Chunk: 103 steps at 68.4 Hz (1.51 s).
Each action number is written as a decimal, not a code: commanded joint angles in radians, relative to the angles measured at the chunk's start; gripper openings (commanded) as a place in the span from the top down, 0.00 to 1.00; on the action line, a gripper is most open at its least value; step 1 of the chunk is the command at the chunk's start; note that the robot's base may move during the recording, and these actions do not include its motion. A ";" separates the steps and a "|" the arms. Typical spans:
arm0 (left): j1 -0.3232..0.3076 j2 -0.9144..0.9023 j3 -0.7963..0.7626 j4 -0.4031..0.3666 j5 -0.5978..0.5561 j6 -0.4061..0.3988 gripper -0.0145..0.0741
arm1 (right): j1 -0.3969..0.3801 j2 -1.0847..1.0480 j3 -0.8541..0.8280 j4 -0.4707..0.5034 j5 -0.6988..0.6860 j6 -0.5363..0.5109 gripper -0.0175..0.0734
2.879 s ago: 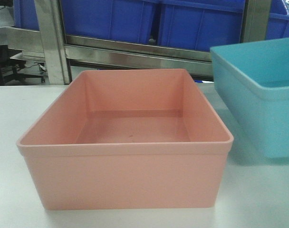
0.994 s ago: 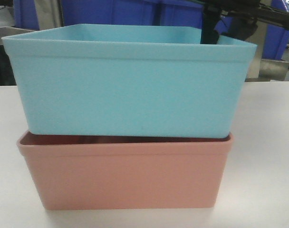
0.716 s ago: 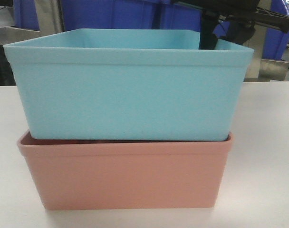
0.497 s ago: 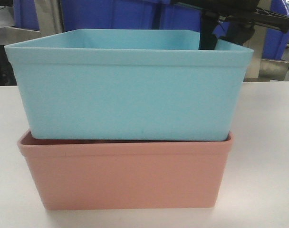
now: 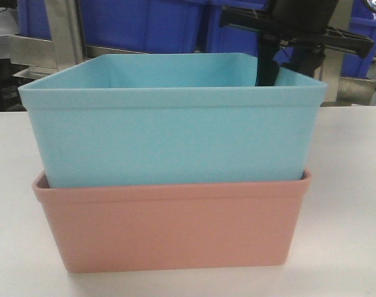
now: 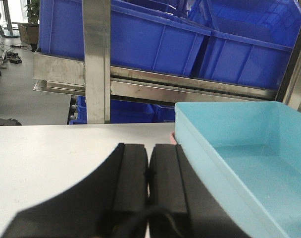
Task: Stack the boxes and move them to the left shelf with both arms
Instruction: 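Lower the light-blue bin into the pink bin and open the right gripper, then move both grippers above opposite walls of the light-blue bin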
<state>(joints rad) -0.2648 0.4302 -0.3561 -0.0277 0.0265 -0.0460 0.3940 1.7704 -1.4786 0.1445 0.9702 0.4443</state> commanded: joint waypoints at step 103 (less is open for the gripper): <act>-0.006 0.498 -0.340 -0.283 0.098 0.005 0.44 | 0.002 -0.041 -0.041 -0.068 0.044 -0.078 0.43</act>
<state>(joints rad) -0.2648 0.8985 -0.6343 -0.2850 0.1709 -0.0460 0.3959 1.7811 -1.4836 0.0886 1.0070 0.3821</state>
